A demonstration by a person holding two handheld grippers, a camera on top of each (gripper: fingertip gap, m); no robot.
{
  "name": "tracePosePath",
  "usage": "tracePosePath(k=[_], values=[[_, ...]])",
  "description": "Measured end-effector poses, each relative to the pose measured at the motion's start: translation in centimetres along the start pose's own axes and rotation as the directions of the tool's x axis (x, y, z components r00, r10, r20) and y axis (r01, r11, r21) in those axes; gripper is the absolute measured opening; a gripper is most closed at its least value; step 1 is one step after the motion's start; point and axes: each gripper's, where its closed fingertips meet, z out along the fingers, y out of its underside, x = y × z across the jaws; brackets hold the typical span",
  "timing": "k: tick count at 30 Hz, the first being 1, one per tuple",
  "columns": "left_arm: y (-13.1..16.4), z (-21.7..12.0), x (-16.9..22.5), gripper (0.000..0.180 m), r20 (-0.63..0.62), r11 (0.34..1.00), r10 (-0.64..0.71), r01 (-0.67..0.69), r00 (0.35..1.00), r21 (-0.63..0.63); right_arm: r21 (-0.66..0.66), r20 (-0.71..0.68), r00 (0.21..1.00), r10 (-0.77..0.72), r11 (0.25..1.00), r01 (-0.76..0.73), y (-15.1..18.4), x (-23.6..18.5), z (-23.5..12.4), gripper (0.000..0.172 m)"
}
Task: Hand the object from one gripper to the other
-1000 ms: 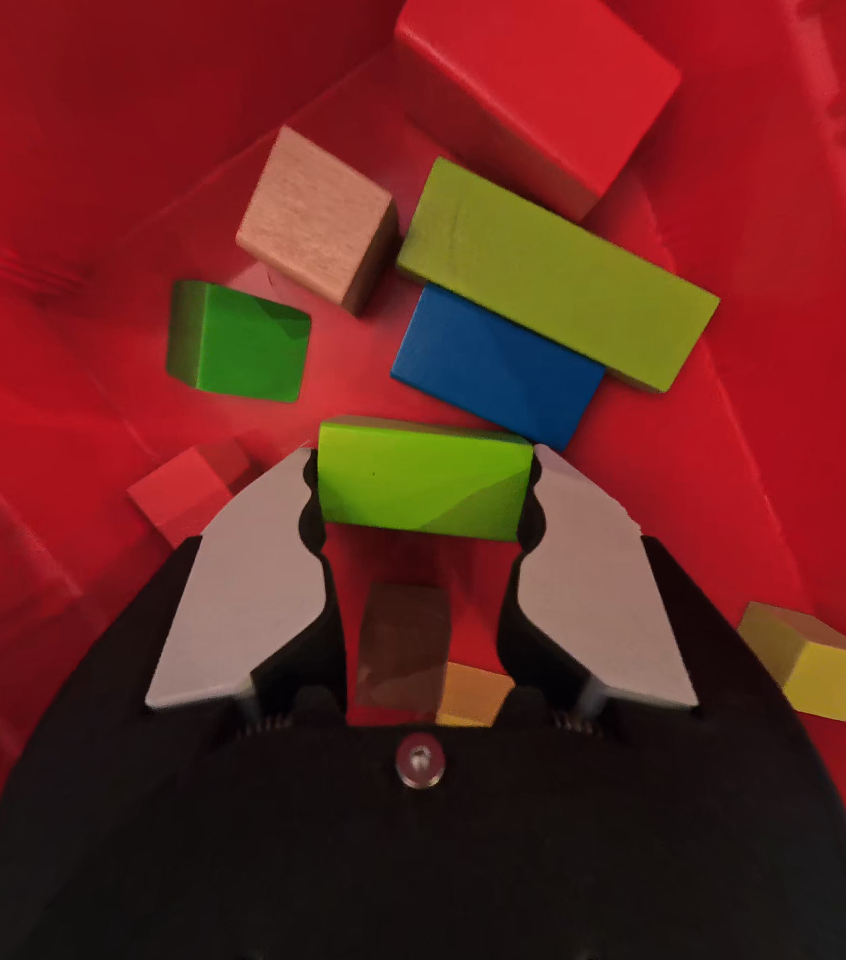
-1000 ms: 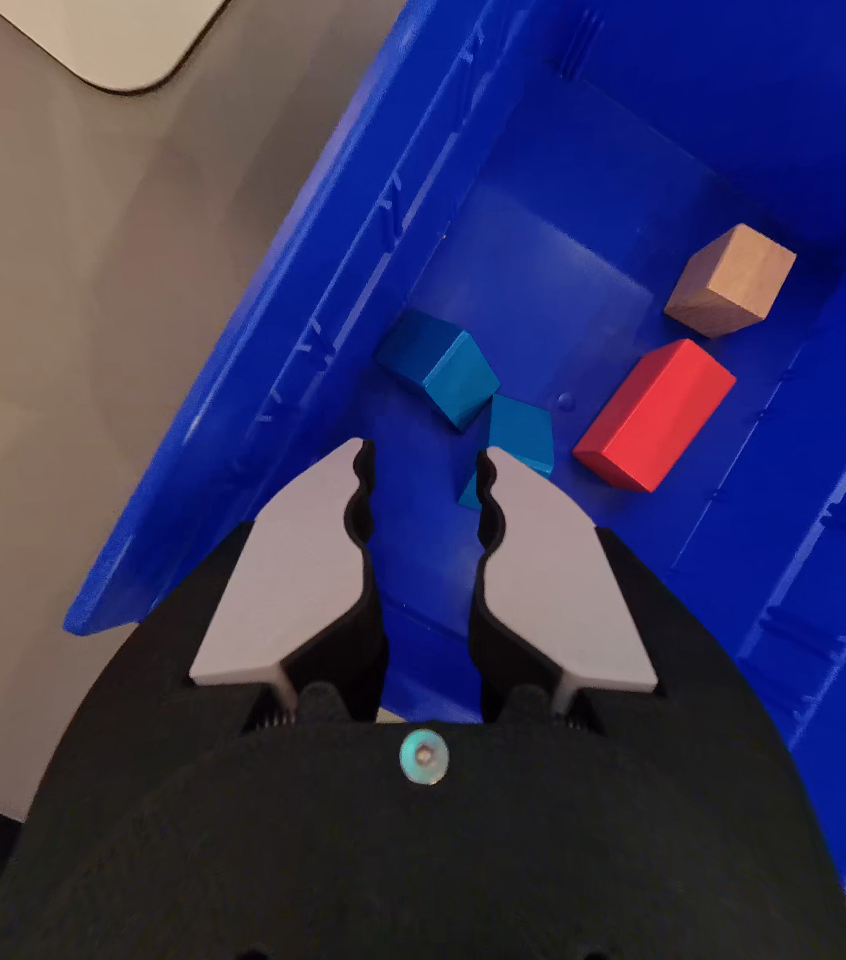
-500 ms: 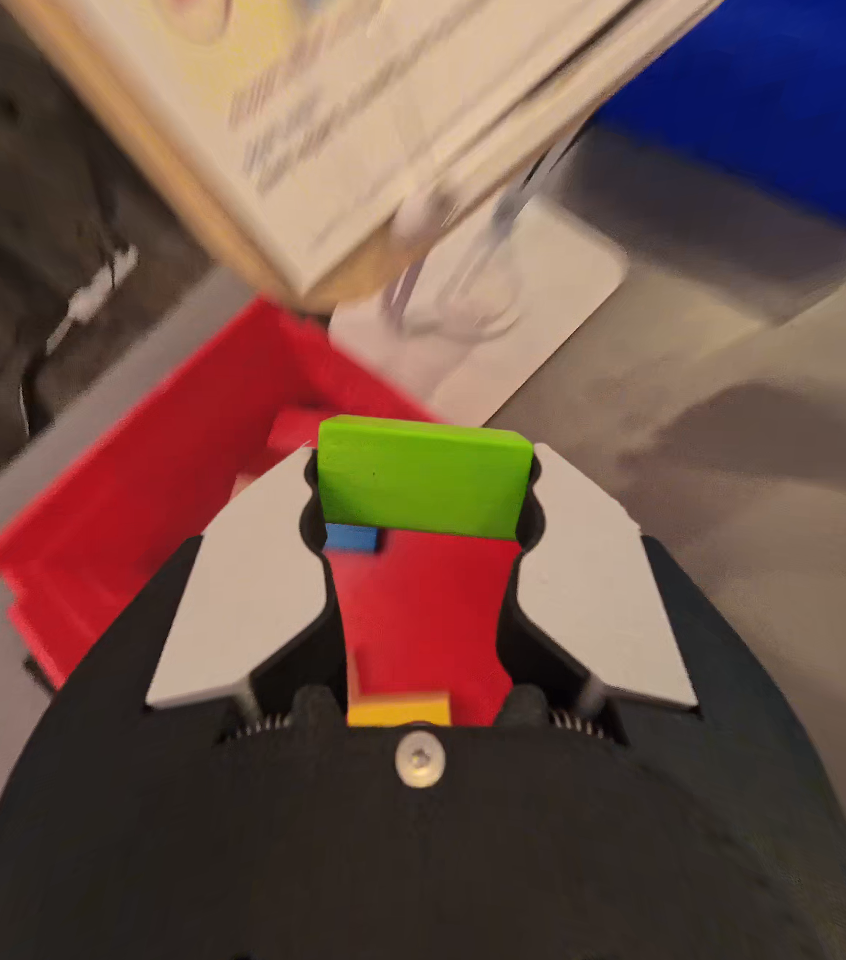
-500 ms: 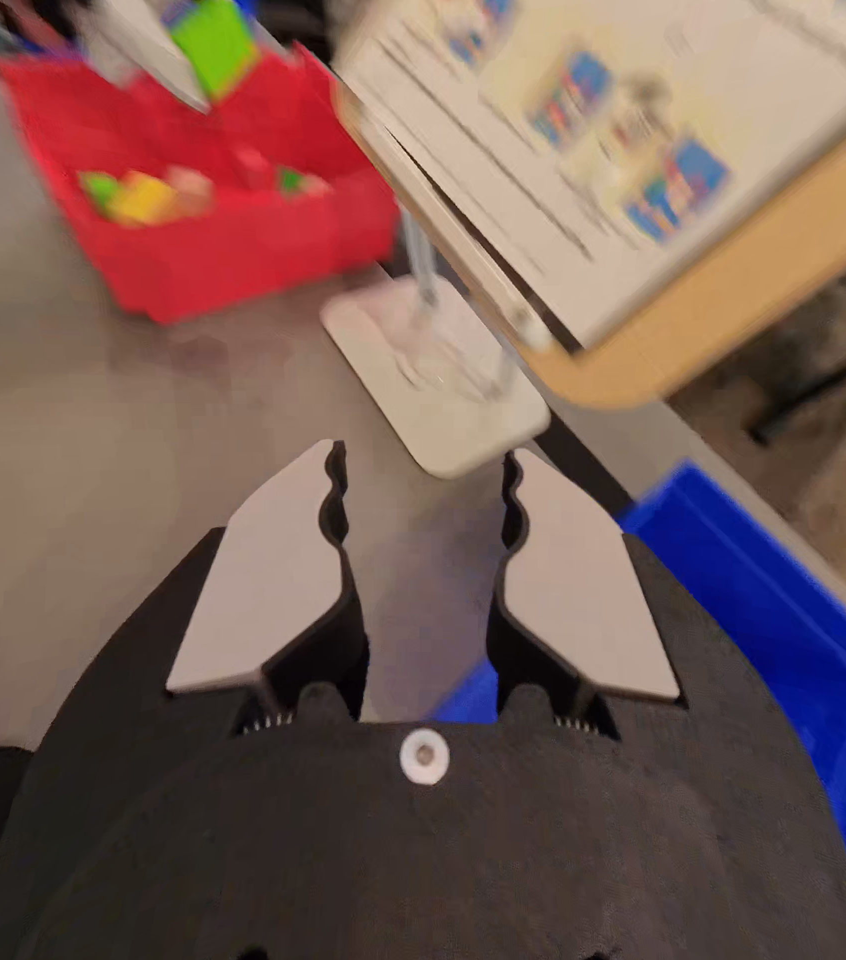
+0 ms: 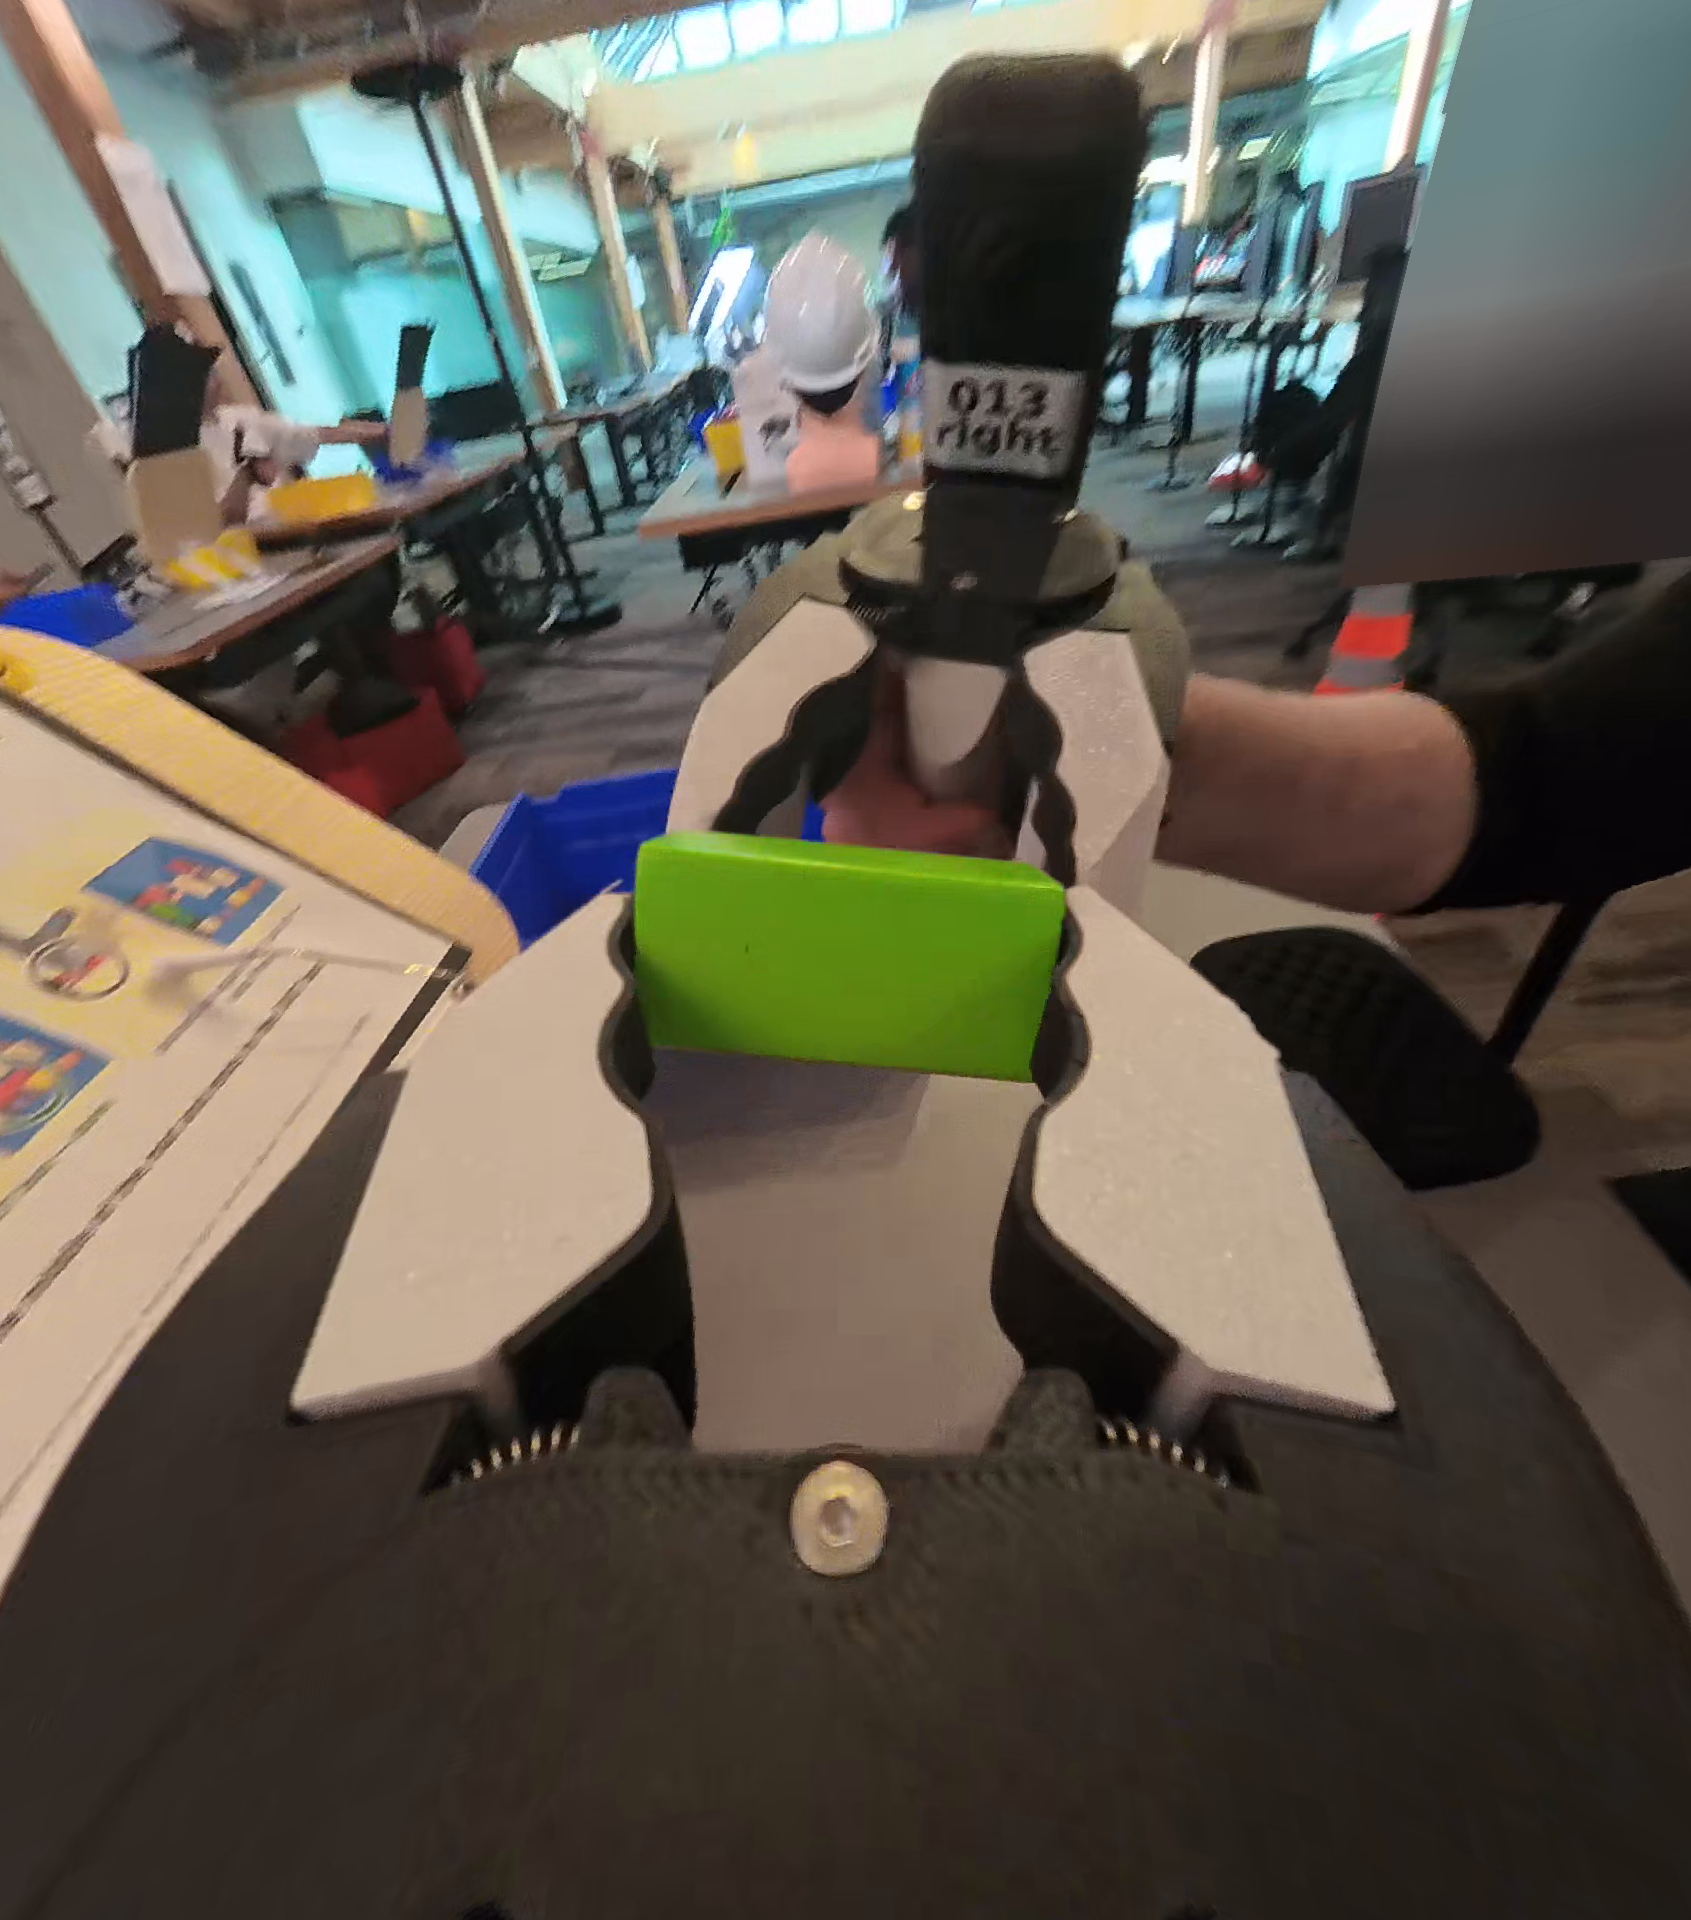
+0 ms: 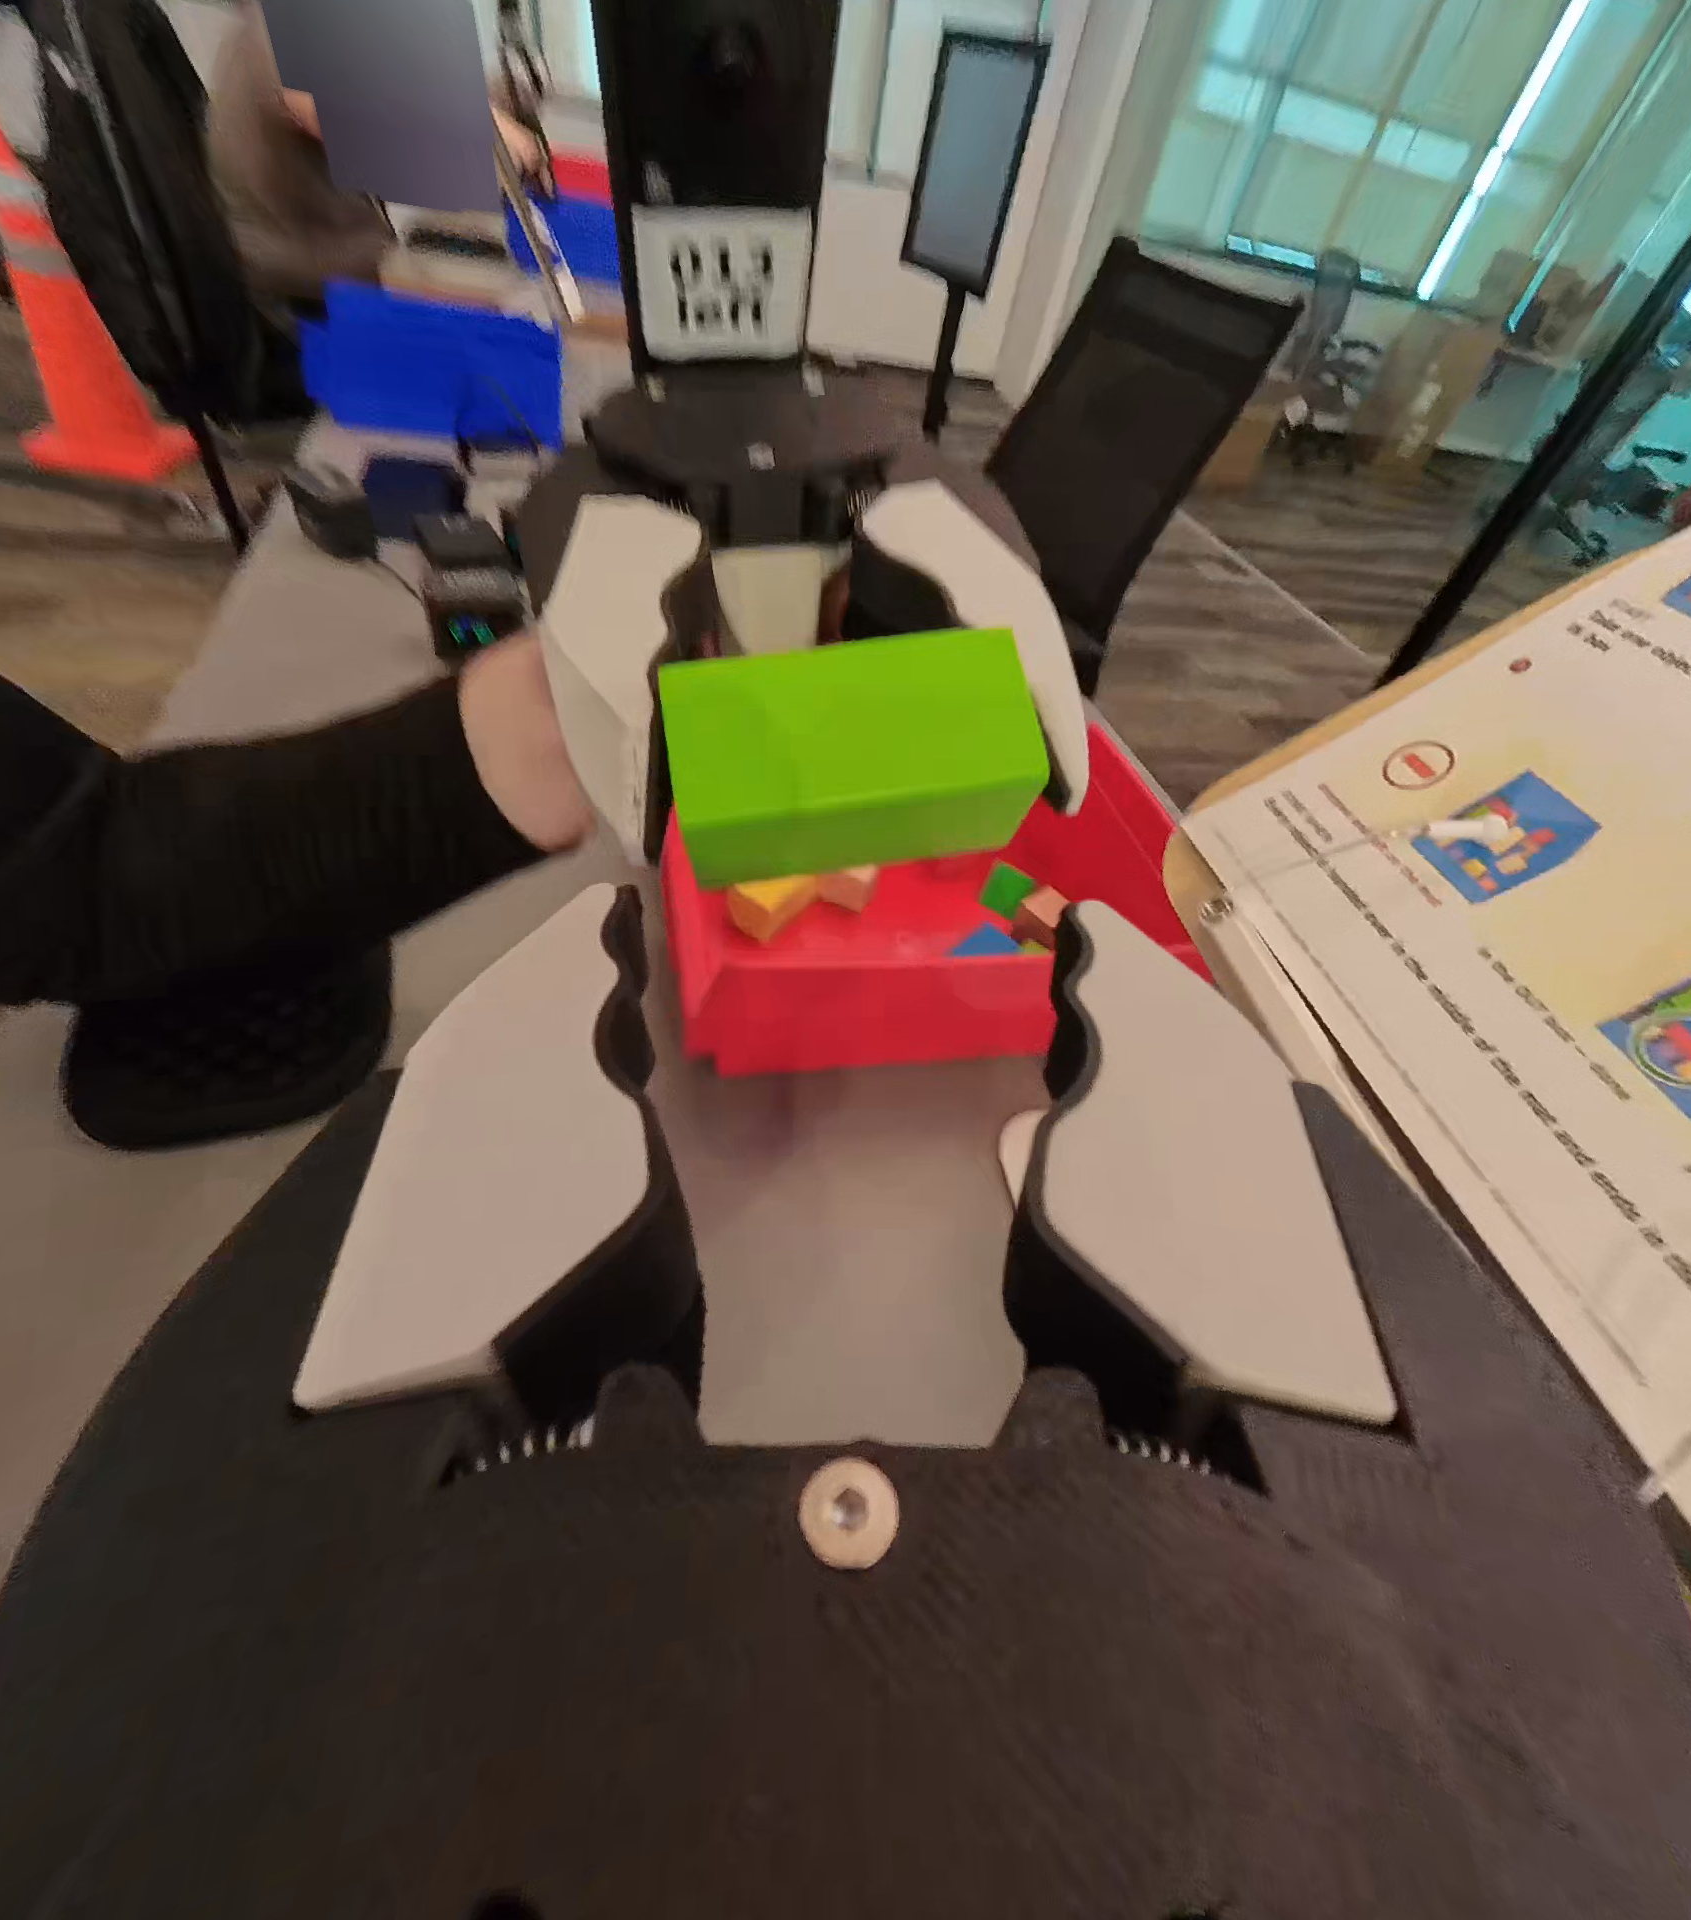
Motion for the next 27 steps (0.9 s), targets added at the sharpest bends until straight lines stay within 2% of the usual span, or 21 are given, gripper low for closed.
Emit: tracePosePath(k=[1,5,8,13,17,19,23,27], values=[[-0.2,0.3,0.2,0.073,-0.021,1.0,-0.01,0.011,1.0,0.028,0.037,0.016,1.0,0.024,0.999,-0.024,-0.4,0.0,-0.2,0.069],[-1.6,0.4,1.0,0.073,-0.099,0.987,-0.051,0.065,0.994,0.147,0.166,0.088,0.99,0.106,0.979,-0.12,-1.6,-0.4,-1.0,0.07],[-2.6,0.3,1.3,0.072,-0.152,0.966,-0.082,0.116,0.985,0.231,0.151,0.026,0.997,0.079,0.985,-0.082,-1.3,-0.1,-1.1,0.074],[-4.1,0.4,1.4,0.073,-0.27,0.888,-0.161,0.258,0.949,0.379,0.134,-0.089,0.995,0.04,0.991,-0.028,-1.8,0.2,-0.8,0.079],[-3.8,1.7,1.3,0.073,-0.29,0.851,-0.197,0.31,0.937,0.424,0.143,-0.109,0.989,0.103,0.986,-0.087,-2.1,0.2,-0.4,0.083],[-3.8,2.0,1.1,0.073,-0.286,0.834,-0.203,0.318,0.937,0.451,0.147,-0.13,0.983,0.132,0.983,-0.113,-2.1,0.5,-0.5,0.079],[-3.8,2.2,1.2,0.072,-0.305,0.813,-0.208,0.338,0.929,0.475,0.141,-0.081,0.979,0.188,0.974,-0.175,-1.9,0.1,-0.2,0.071],[-3.8,2.1,1.3,0.073,-0.316,0.799,-0.205,0.345,0.926,0.492,0.149,-0.067,0.98,0.185,0.974,-0.174,-1.9,0.0,-0.2,0.069]])
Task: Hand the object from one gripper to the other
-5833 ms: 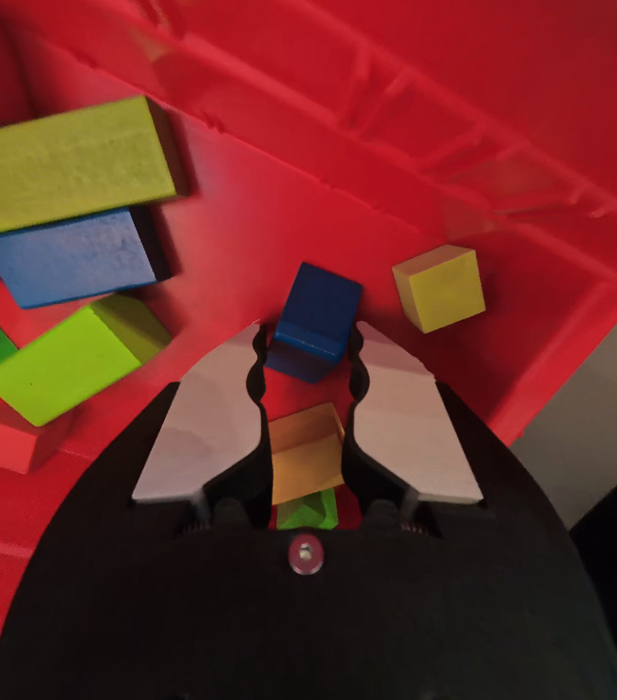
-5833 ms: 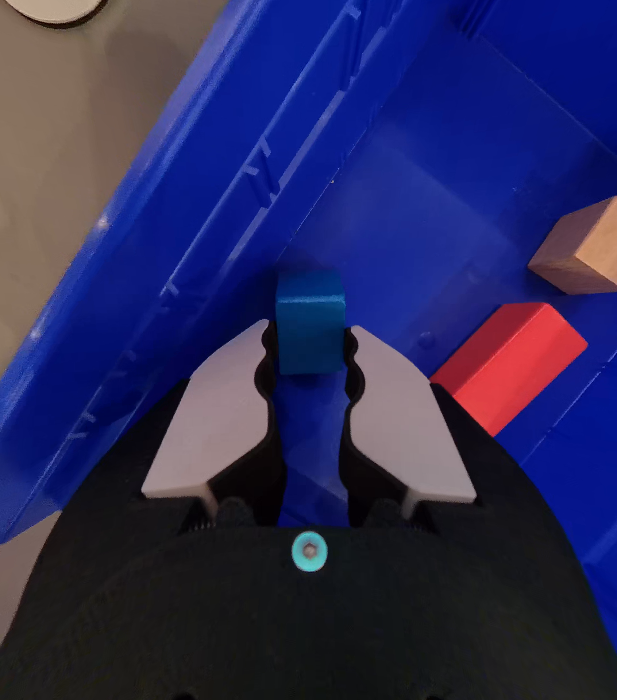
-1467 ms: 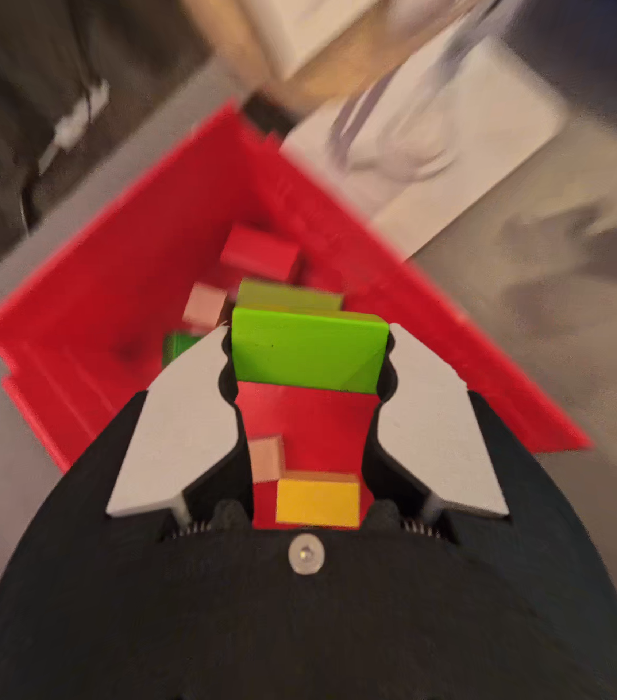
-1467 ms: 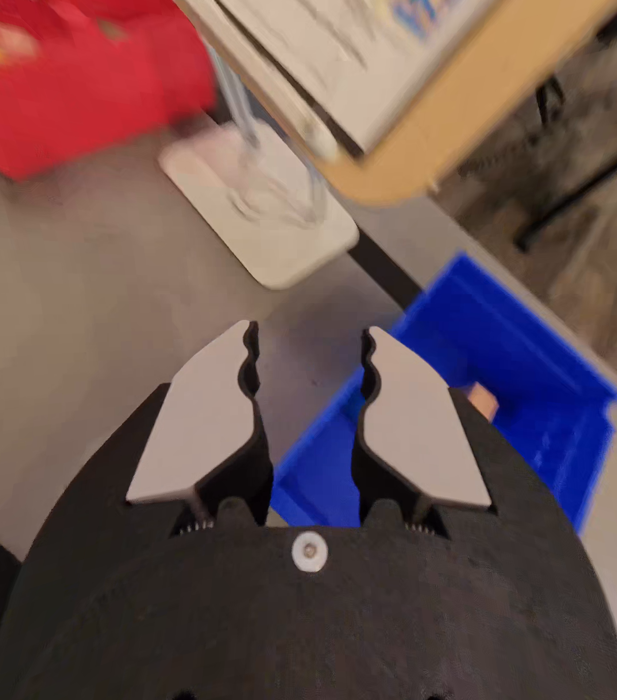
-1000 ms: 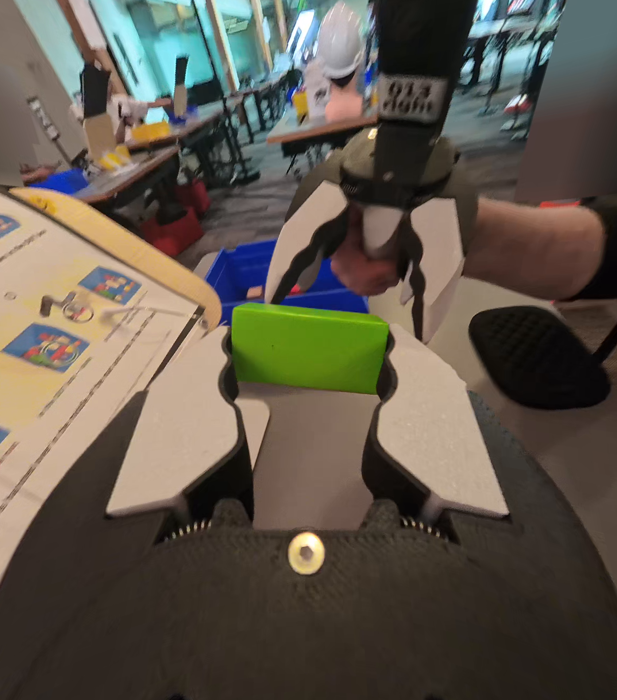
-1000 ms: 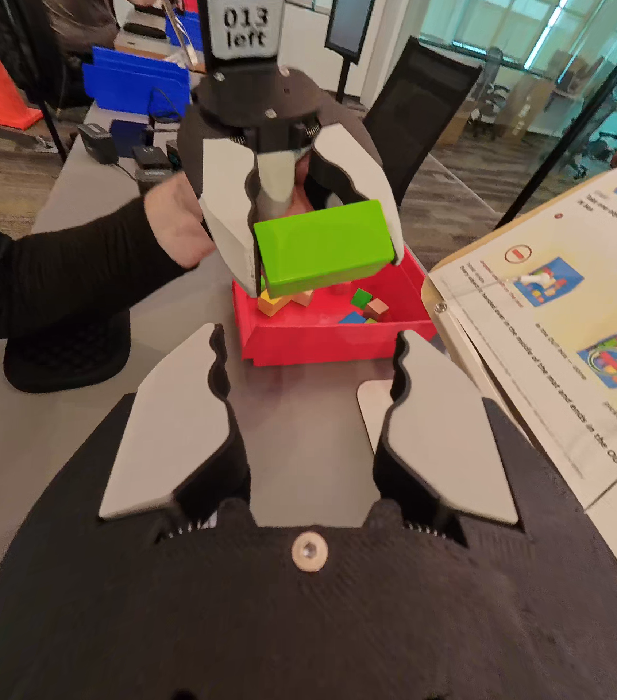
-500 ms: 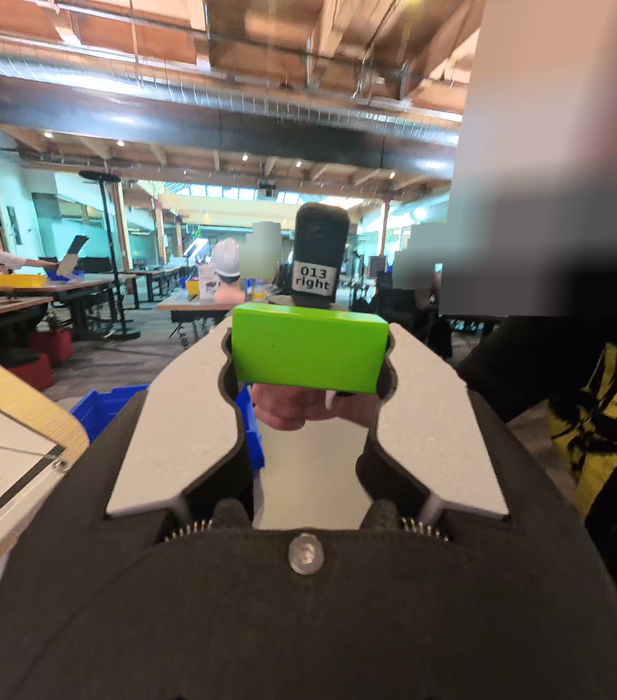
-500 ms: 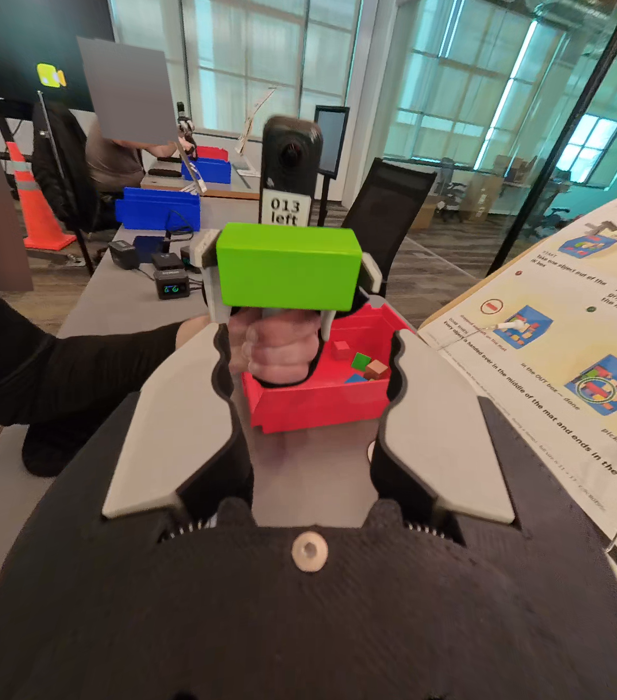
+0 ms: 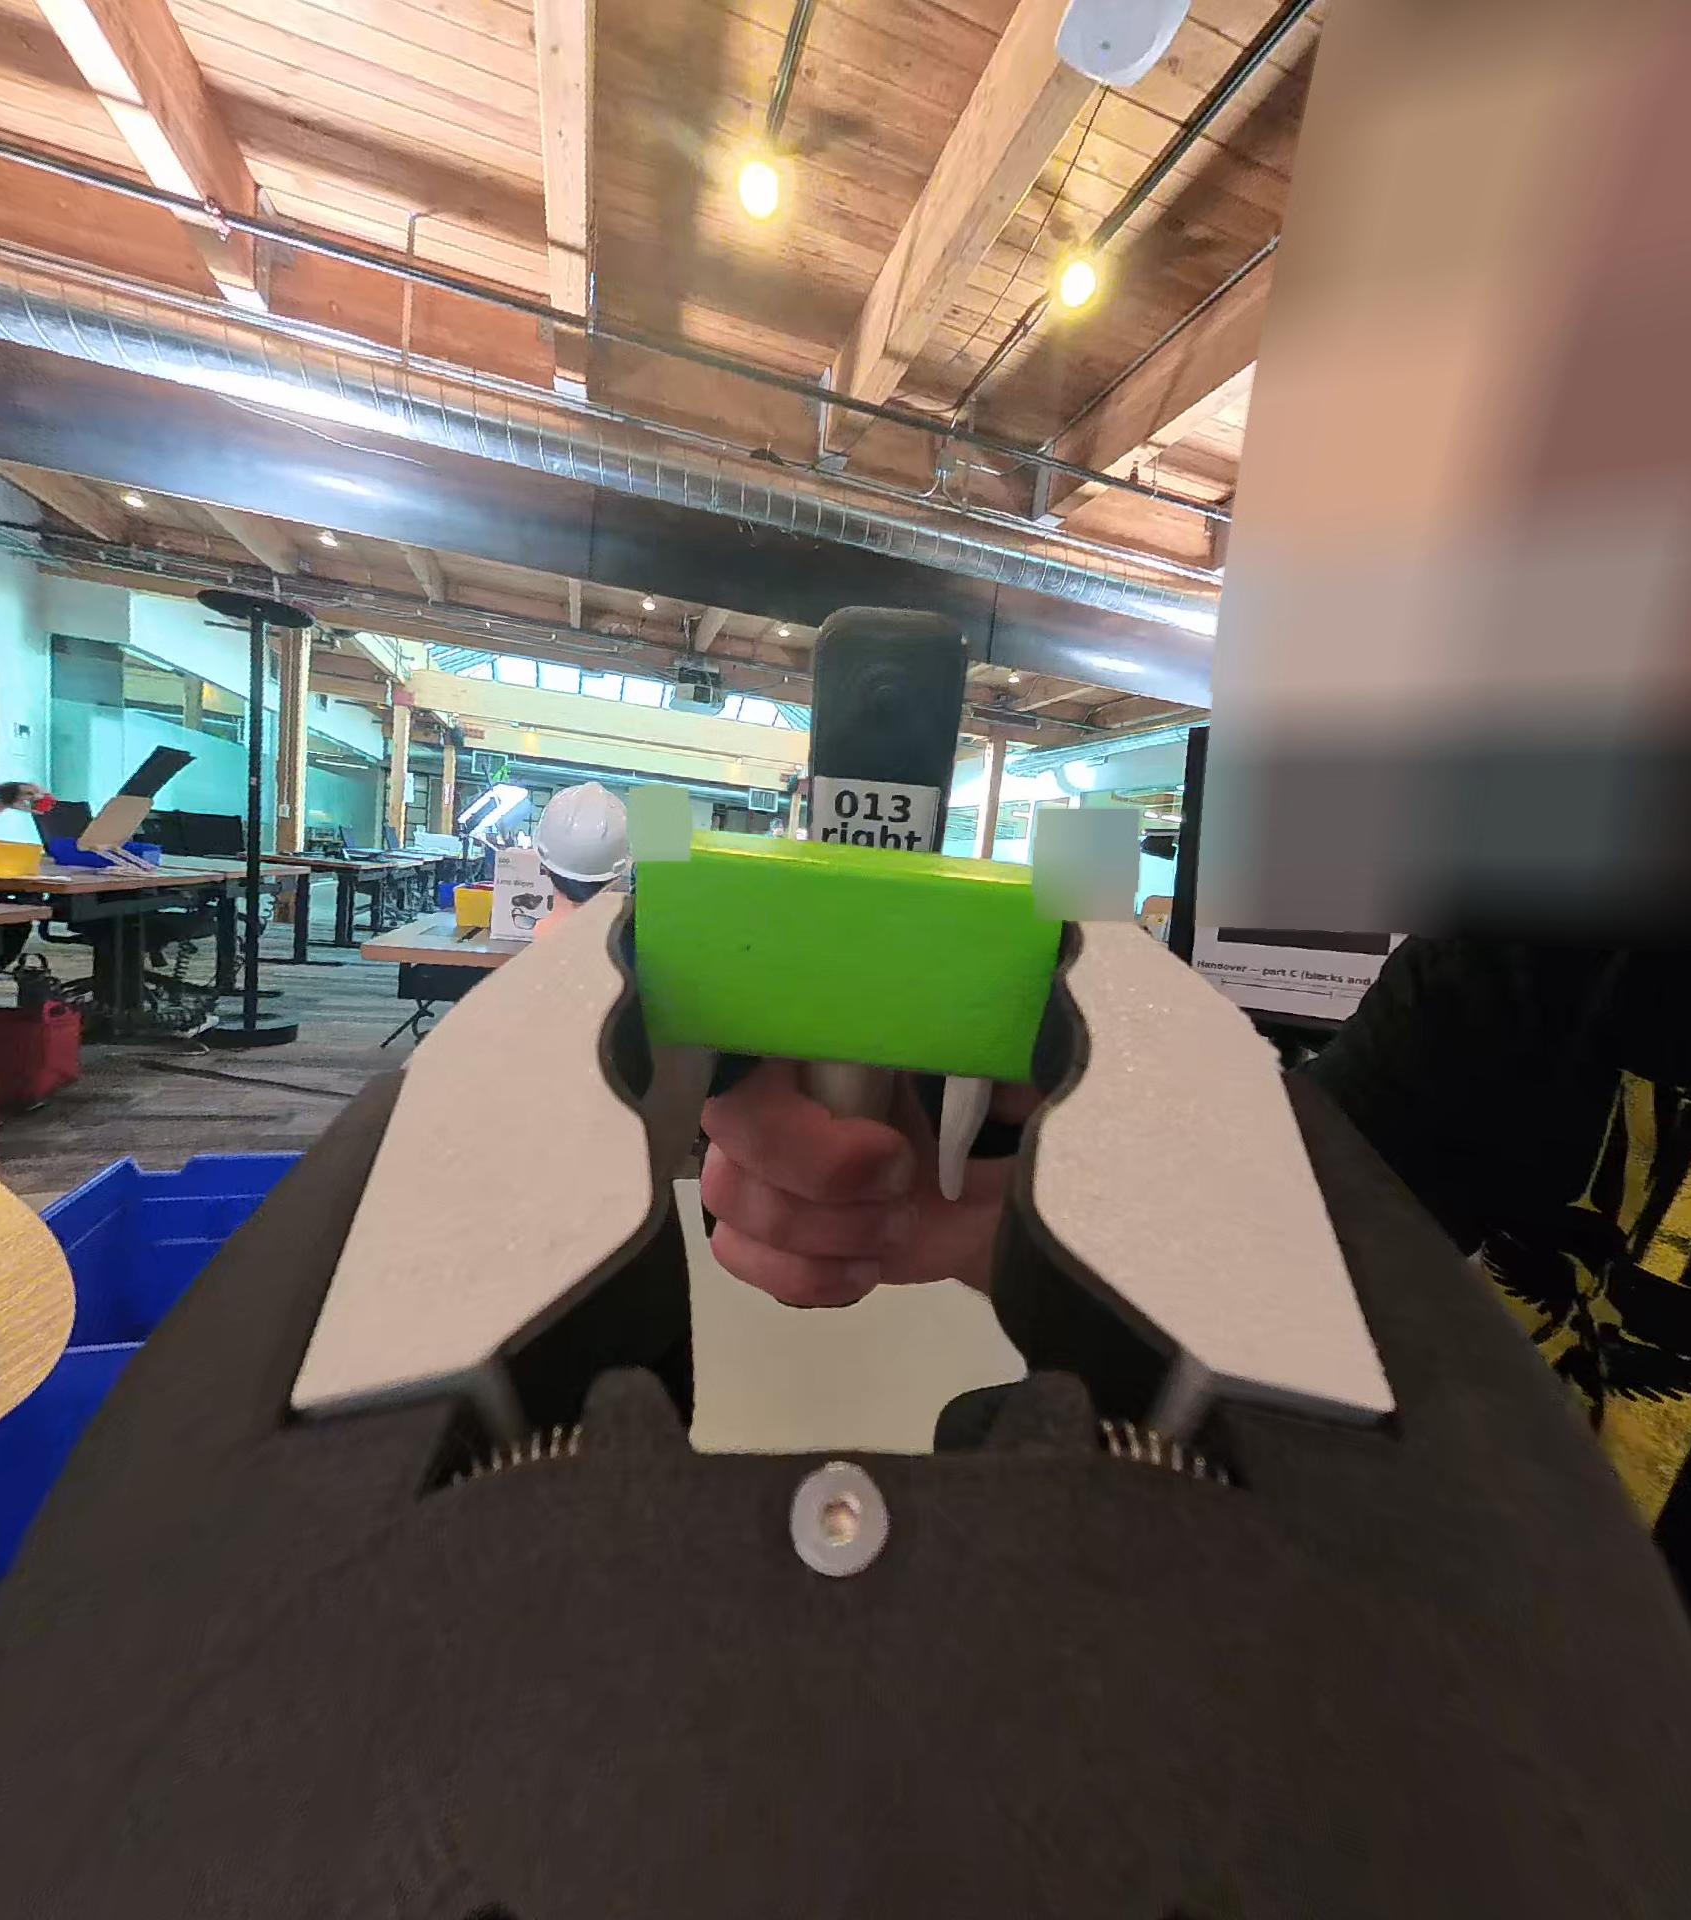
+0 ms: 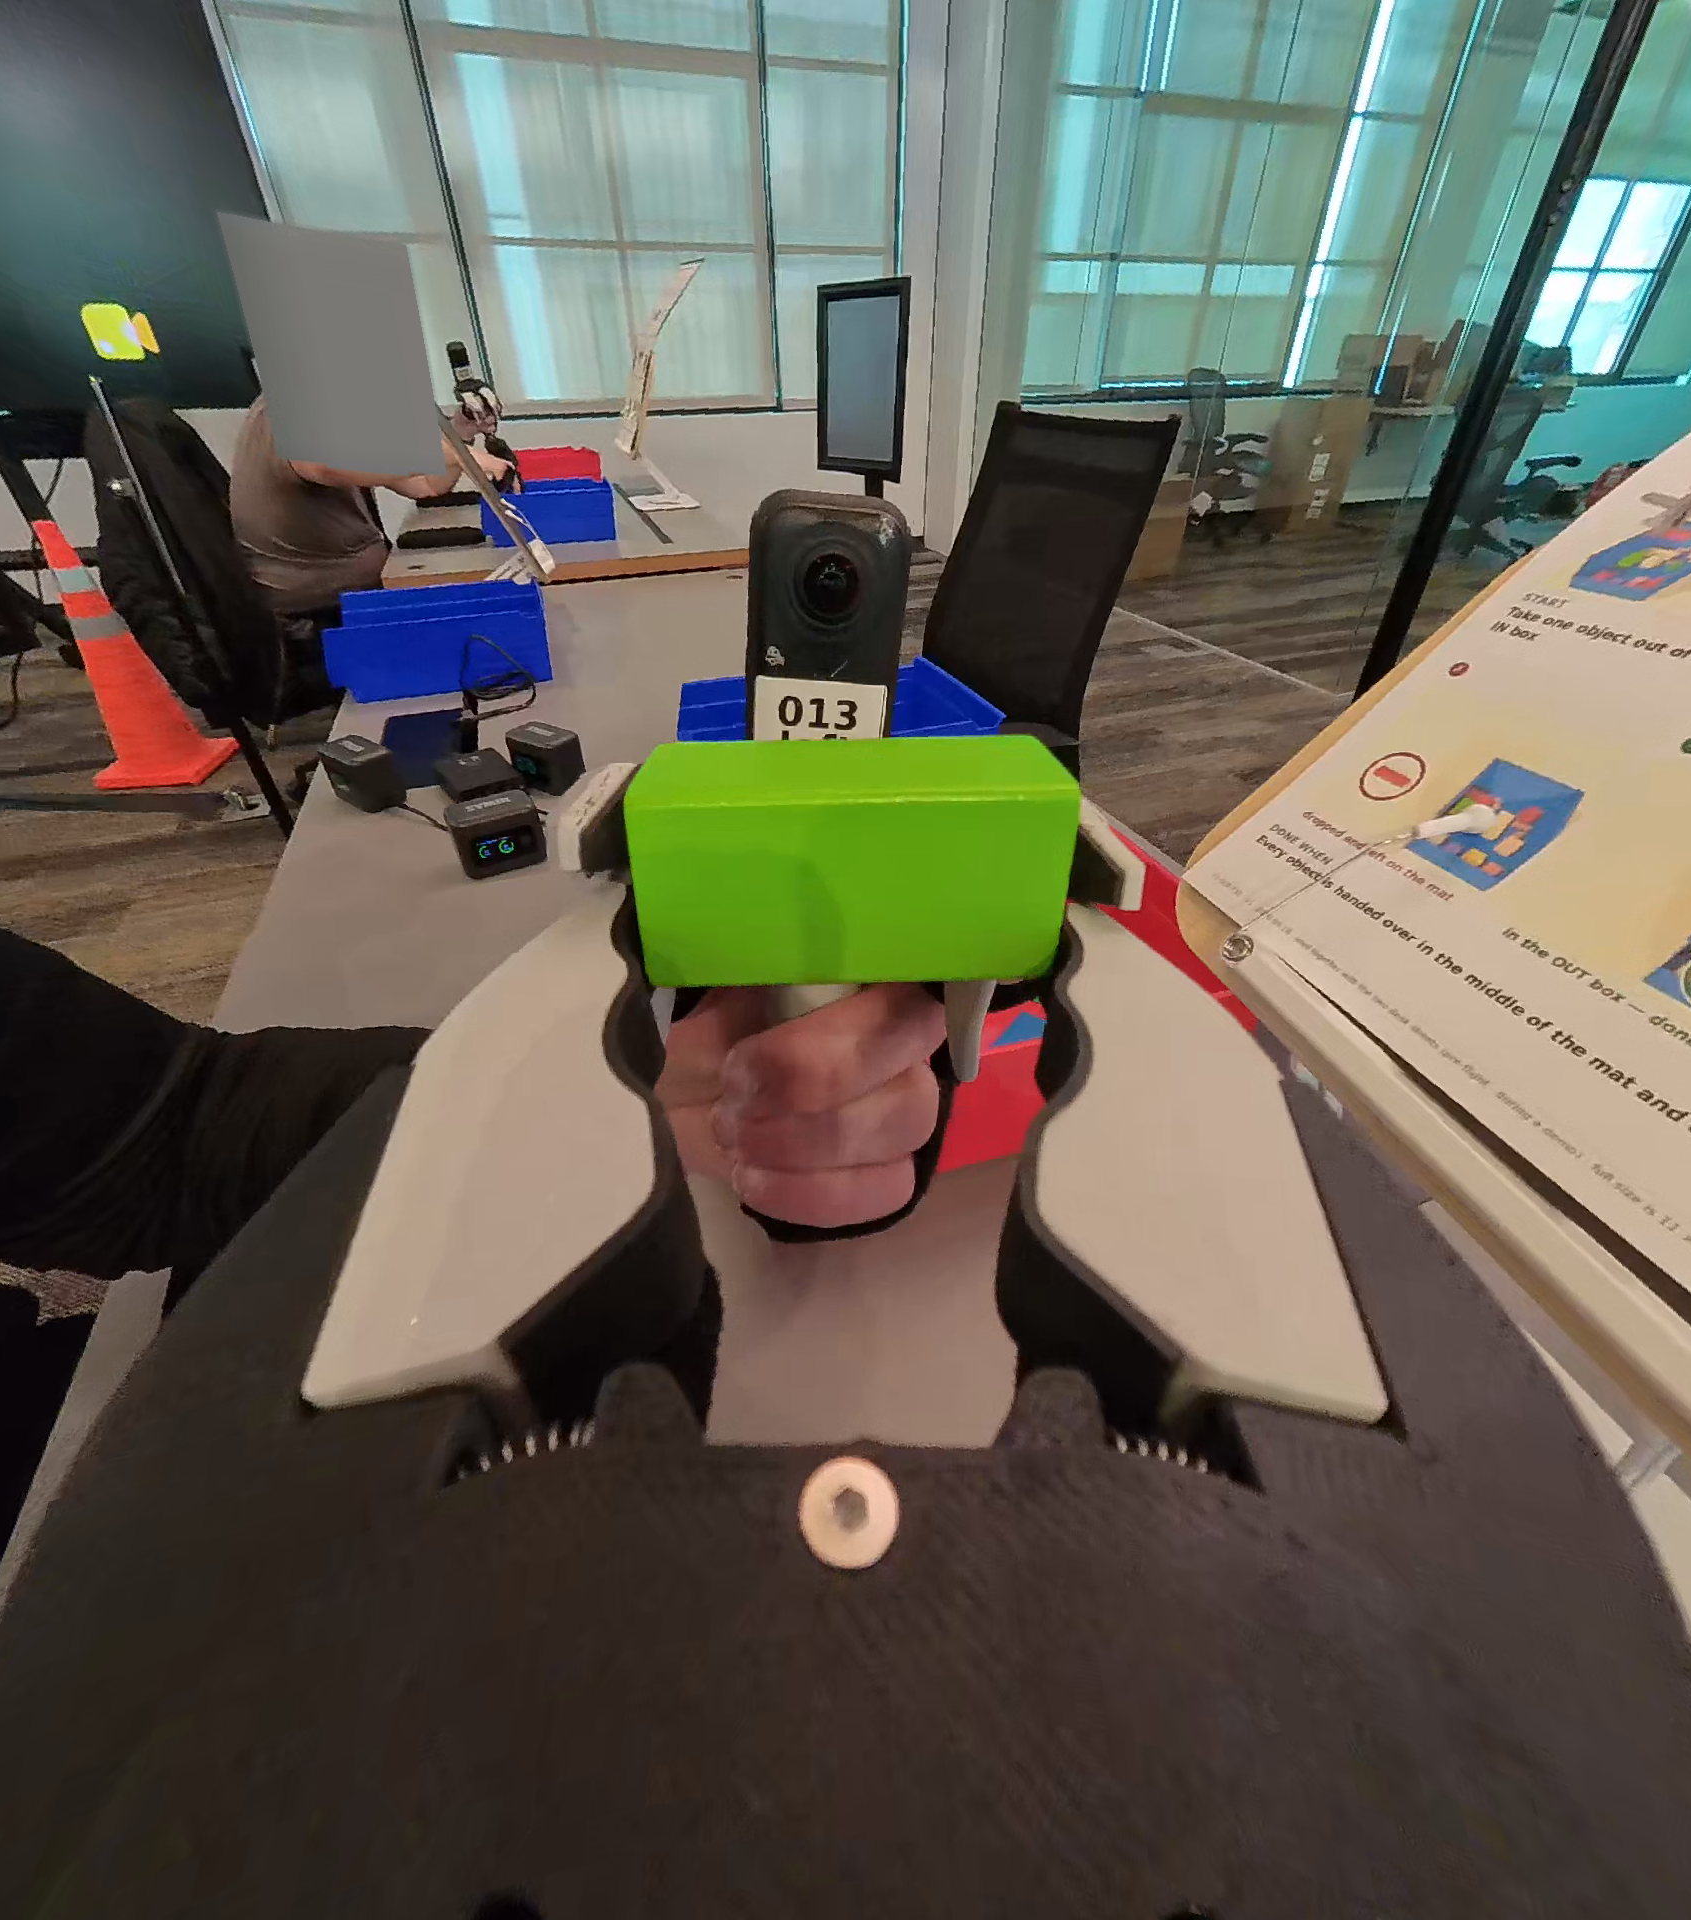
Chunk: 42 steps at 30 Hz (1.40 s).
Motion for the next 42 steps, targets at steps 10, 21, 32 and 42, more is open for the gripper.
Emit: tracePosePath(k=[10,21,32,42], values=[[-2.8,-2.2,-0.7,0.07,0.099,0.997,0.071,-0.072,0.993,0.011,-0.203,-0.141,0.989,-0.048,0.979,0.019,1.8,4.4,-6.6,0.069],[-3.0,-13.4,-8.0,0.053,0.551,0.854,0.398,-0.076,0.733,-0.515,-0.744,-0.622,0.776,-0.105,0.387,-0.544,21.5,18.5,-31.9,0.07],[1.7,-27.1,-11.2,0.065,0.731,0.611,0.479,0.414,0.486,-0.675,-0.714,-0.693,0.72,0.025,0.112,-0.691,29.6,18.6,-34.0,0.071],[9.2,-35.0,-12.7,0.078,0.703,0.295,0.555,0.685,0.445,-0.667,-0.706,-0.698,0.715,0.035,0.133,-0.696,29.5,18.5,-33.6,0.077]])
